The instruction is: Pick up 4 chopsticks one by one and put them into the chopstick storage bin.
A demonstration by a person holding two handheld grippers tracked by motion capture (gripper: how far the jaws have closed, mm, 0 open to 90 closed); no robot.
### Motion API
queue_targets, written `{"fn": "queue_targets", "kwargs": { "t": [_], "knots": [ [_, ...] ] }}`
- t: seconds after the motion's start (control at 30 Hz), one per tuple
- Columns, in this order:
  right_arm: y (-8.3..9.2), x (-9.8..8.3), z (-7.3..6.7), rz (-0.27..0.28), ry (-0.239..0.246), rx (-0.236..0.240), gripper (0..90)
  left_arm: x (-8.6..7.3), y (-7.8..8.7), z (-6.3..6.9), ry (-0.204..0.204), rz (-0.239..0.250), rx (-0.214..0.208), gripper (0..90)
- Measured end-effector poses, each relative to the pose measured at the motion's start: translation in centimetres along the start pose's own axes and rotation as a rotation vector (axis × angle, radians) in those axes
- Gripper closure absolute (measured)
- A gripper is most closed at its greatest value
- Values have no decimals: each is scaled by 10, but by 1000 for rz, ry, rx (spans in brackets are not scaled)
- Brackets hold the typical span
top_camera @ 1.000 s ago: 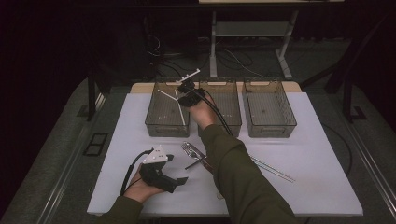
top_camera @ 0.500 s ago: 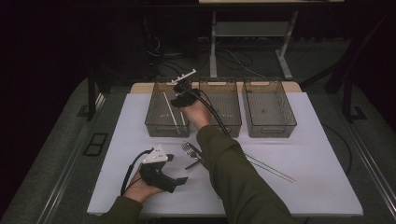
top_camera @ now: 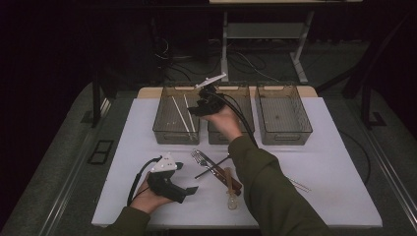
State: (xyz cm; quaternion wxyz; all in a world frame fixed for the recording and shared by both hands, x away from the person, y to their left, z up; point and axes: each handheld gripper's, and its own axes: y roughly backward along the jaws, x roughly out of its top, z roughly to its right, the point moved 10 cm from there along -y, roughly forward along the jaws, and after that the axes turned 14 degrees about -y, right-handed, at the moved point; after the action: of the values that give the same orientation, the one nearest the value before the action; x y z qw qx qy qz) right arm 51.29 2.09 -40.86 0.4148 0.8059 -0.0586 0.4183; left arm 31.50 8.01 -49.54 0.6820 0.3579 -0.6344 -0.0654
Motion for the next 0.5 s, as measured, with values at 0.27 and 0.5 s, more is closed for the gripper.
{"fn": "queue_targets", "kwargs": {
  "t": [0.27, 0.5],
  "knots": [
    [30, -19, 6, 8, 19, 35, 435, -2, 1, -2, 9, 6, 2, 0],
    [49, -38, 14, 13, 15, 62, 417, -2, 1, -2, 14, 4, 8, 0]
  ]
}}
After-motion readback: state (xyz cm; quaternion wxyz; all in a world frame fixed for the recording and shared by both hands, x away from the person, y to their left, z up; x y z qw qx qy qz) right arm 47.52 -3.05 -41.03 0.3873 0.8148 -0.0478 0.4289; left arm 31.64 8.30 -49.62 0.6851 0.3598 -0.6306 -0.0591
